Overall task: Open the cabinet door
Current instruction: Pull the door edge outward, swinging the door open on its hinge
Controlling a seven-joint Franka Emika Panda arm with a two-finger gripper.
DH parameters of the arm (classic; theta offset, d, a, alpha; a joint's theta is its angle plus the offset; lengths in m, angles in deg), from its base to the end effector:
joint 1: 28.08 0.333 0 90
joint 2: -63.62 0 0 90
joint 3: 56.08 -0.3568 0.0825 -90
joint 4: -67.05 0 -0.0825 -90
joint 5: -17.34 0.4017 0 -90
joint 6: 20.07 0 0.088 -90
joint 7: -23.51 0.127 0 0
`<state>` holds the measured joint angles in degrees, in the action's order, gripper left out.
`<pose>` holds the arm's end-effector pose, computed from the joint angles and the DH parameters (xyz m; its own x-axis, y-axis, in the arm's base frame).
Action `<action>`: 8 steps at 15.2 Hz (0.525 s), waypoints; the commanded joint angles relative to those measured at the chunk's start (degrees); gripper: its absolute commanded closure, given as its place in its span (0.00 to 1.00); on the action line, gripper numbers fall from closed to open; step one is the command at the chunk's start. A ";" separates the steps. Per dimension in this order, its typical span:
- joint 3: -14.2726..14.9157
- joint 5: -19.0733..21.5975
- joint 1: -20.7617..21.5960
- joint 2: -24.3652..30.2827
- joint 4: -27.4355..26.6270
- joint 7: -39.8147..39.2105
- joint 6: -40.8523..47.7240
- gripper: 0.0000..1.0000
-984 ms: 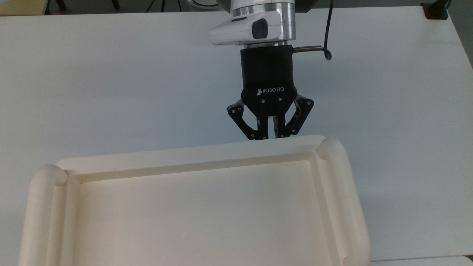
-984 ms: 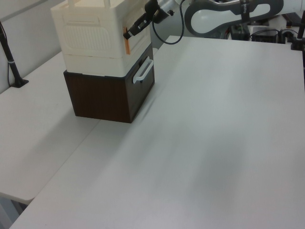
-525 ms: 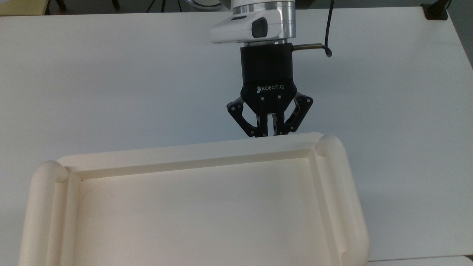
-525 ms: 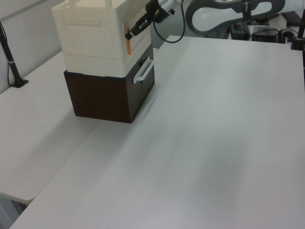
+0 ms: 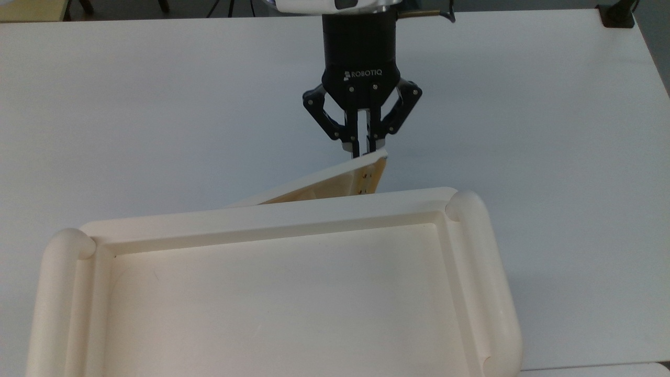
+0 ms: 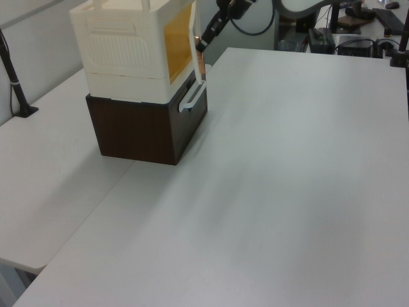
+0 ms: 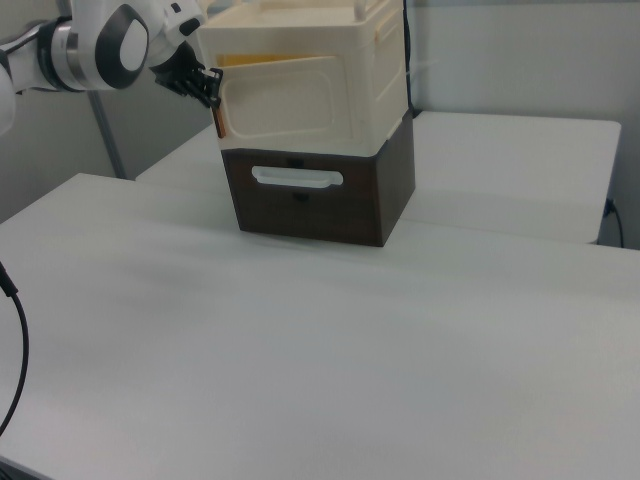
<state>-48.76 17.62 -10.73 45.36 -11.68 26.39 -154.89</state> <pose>0.7311 0.1465 0.6342 0.7796 0.1134 0.6159 0.1408 -0.9900 0.0041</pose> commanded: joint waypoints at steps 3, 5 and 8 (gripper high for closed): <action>0.68 2.00 -5.47 5.51 -6.34 -7.78 12.19 0.54; 0.68 2.44 -7.41 7.09 -6.70 -12.70 18.34 0.54; 0.94 4.63 -10.92 9.46 -6.96 -19.20 25.47 0.48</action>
<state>-48.61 20.43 -18.18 51.51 -15.19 14.21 -133.99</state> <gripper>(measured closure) 0.529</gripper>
